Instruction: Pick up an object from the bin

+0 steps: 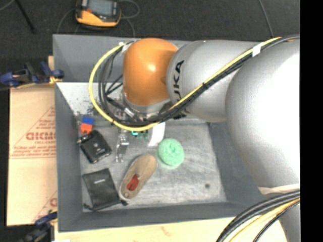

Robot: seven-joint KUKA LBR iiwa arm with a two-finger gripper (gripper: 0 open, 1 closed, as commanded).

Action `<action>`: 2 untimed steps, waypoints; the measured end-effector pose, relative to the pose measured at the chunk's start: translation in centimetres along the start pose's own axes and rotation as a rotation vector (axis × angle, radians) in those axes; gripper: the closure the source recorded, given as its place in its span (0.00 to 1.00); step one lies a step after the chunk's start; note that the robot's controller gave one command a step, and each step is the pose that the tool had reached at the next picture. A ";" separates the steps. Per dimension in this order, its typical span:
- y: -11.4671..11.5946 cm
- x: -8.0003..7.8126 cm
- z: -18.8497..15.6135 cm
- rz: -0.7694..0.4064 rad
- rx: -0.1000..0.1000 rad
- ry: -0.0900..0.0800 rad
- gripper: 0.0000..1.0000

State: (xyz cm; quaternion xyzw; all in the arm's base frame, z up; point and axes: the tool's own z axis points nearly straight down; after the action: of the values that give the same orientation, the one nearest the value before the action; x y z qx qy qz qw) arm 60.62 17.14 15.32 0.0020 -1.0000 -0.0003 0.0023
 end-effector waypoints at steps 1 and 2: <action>-0.1 -0.2 -0.5 0.003 -0.001 -0.008 0.00; 2.6 0.4 3.4 -0.034 -0.001 -0.018 0.00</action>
Offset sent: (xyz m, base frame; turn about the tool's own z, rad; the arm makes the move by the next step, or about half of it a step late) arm -0.0195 0.0561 -0.0826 -0.0714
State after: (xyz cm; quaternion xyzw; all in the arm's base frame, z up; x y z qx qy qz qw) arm 60.15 19.70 11.94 0.0189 -0.9998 -0.0009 -0.0067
